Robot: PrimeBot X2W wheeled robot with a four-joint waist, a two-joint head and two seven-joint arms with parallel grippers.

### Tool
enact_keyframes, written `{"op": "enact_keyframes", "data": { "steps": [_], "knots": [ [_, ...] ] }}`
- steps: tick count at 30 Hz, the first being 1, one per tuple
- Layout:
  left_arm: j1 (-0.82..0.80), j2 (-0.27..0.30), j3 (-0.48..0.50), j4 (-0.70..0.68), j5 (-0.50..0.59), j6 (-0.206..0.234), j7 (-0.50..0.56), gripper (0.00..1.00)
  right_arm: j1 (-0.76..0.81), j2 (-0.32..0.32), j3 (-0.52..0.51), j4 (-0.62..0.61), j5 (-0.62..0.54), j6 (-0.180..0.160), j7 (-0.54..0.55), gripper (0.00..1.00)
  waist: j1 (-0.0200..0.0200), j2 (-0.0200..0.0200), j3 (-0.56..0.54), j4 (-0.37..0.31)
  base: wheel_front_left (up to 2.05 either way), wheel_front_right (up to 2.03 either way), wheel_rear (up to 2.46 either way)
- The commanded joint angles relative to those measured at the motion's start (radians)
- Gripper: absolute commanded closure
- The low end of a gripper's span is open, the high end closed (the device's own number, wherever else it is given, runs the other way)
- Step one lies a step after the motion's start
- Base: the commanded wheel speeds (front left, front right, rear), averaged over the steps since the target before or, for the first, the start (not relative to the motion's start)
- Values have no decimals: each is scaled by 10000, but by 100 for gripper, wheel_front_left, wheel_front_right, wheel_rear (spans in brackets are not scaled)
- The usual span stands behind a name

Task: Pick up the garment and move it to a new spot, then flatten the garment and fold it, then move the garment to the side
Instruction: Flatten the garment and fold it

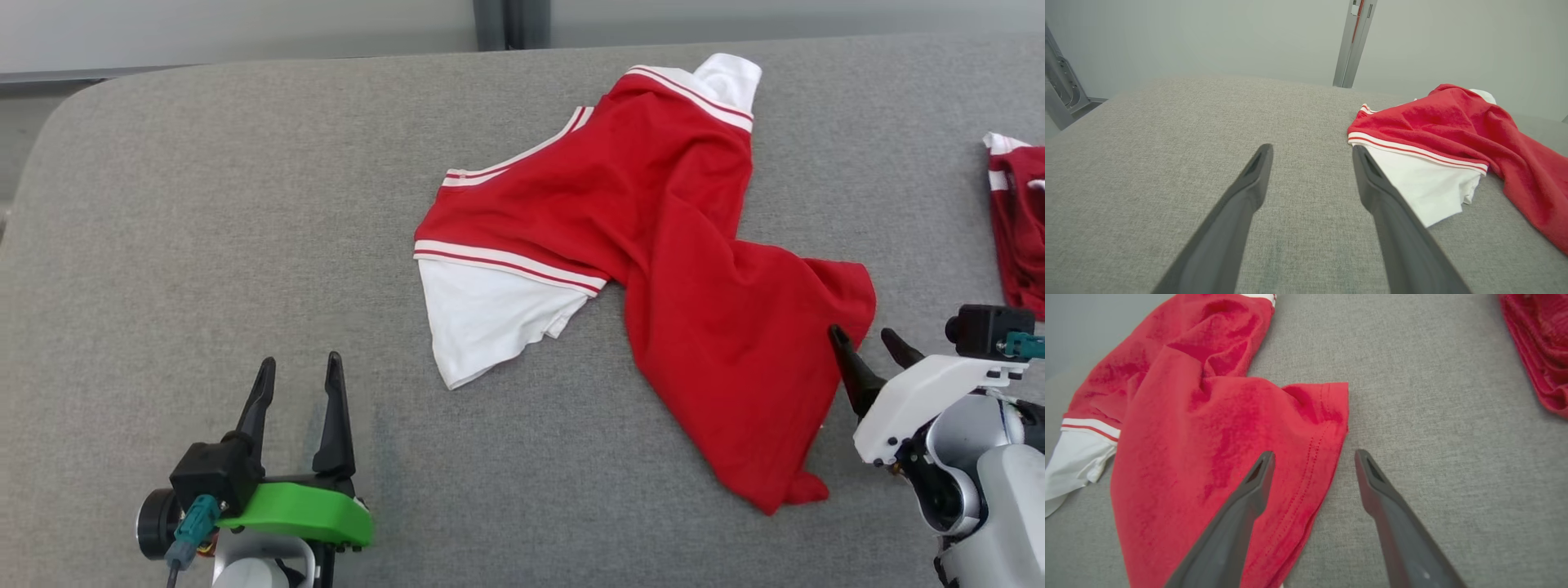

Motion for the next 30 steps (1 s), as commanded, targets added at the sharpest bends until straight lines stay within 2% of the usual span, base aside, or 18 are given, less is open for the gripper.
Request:
{"op": "enact_keyframes", "data": {
  "steps": [1, 8, 9, 10, 11, 18, 25, 30],
  "knots": [
    [-98, 5, 11, 52, -55, -8, -33, 0, -199, 30, -62, 398, -69, 3, -112, 0, 0, 0, 22, 352, 0, 0, 0],
    [19, -56, 7, 156, -43, -41, -47, 0, -940, 88, -51, 2287, 141, 3, -759, 0, 0, 0, -65, 839, 0, 0, 0],
    [31, -61, 21, 147, -39, -42, -47, 0, -1013, 86, 56, 2363, 251, 3, -844, 50, 0, 0, -81, 879, 0, 0, 0],
    [59, -69, 37, 135, -30, -42, -45, 0, -1111, 31, 272, 2361, 351, 3, -962, 69, 0, 0, -108, 911, 0, 0, 0],
    [94, -73, 49, 127, -22, -43, -43, 0, -1194, -32, 460, 2291, 473, 3, -1077, 100, 0, 0, -136, 925, 0, 0, 0],
    [359, -114, 121, 74, 29, 3, -44, 0, -1651, -555, 1509, 780, 1449, 3, -1587, 100, 0, 0, -389, 855, 0, 0, 0],
    [366, -155, 130, 40, 52, -64, -43, 0, -2152, -1073, 1044, -588, 1585, 3, -1275, 100, 0, 0, -424, 714, 0, 0, 0],
    [319, -195, 92, 48, 52, -99, -43, 0, -2518, -1090, 506, -1461, 1536, 3, -971, 100, 0, 0, -426, 765, 0, 0, 0]
  ]
}}
